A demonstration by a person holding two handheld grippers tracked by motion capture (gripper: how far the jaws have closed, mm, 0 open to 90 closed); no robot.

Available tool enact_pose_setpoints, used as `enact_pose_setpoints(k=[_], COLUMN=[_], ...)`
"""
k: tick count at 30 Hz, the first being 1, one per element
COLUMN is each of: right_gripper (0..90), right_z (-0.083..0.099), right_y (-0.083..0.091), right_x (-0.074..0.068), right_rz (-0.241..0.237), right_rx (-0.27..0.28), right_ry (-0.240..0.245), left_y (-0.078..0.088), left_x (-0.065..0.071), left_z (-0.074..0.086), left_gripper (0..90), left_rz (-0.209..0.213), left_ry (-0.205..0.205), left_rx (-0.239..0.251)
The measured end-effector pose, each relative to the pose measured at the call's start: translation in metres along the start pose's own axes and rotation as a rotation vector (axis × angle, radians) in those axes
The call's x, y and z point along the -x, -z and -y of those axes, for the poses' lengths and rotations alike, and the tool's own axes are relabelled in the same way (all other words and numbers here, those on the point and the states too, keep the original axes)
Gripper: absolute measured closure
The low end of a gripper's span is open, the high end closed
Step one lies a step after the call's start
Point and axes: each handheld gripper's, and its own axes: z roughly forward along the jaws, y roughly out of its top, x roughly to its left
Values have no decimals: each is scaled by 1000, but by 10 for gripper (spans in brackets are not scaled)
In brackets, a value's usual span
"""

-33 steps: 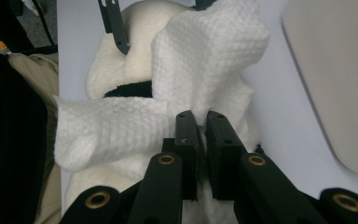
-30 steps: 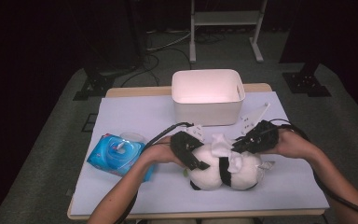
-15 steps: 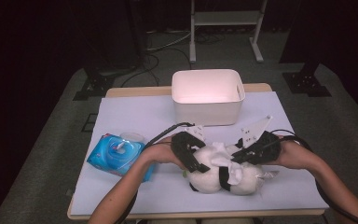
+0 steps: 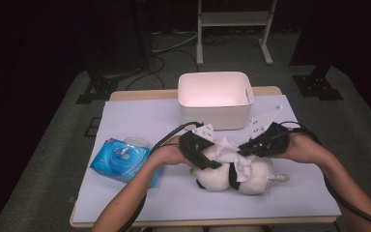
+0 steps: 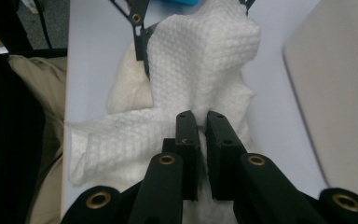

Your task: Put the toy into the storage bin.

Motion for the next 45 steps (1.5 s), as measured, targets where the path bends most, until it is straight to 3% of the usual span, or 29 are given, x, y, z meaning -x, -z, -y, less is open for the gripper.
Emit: enact_pose_setpoints(k=[4,8,10,17,20,26,29,32,35,38,39,41,45], right_gripper=[831,831,831,830,830,832,832,833,832,832,832,831,832], right_z=[-7,-7,1,9,25,31,31,35,37,37,37,34,27], right_y=[3,-10,-19,-4,12,4,3,3,3,4,4,6,7], right_x=[7,12,10,3,2,-9,-10,-13,-16,-17,-17,-17,-14], right_rz=[10,-2,-40,-31,-2,-16,-13,-28,-38,-34,-34,-29,-34], right_rx=[7,-46,-46,-52,-53,-64,-61,-50,-43,-41,-41,-37,-30], right_ry=[-6,-6,-24,-23,-58,-51,-47,-48,-52,-44,-44,-33,-20], left_y=[0,-4,-5,-2,-1,0,2,1,-3,-4,-4,-3,0], left_x=[2,9,12,17,18,19,16,12,10,10,10,12,14], left_z=[-3,0,6,12,15,13,15,16,19,21,21,21,17], left_gripper=[341,316,300,296,294,218,197,104,82,148,214,310,373], left_rz=[-22,-10,0,-4,-3,13,33,47,80,94,94,70,42], left_ry=[-4,-8,-1,24,37,32,54,87,125,122,122,74,50], left_rx=[-8,-23,-29,-7,12,9,24,6,-2,11,11,13,2])
